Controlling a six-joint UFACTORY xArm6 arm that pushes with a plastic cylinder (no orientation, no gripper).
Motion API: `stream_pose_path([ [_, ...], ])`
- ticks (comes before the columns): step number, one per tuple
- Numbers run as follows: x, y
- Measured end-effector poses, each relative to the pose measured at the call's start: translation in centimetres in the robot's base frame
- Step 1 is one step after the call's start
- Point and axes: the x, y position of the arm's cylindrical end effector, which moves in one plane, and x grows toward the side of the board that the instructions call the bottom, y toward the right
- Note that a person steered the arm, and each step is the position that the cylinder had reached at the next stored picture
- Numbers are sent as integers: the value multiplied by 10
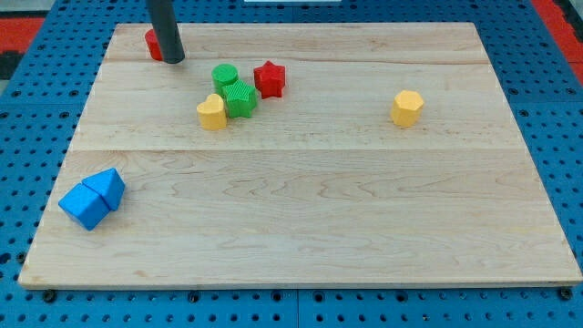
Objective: Move the red star close to the red circle
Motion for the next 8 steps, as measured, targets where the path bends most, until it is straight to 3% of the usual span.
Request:
stream_pose_path([
  [1,-4,-18],
  [3,-12,18],
  [5,3,215],
  [6,39,230],
  [8,34,159],
])
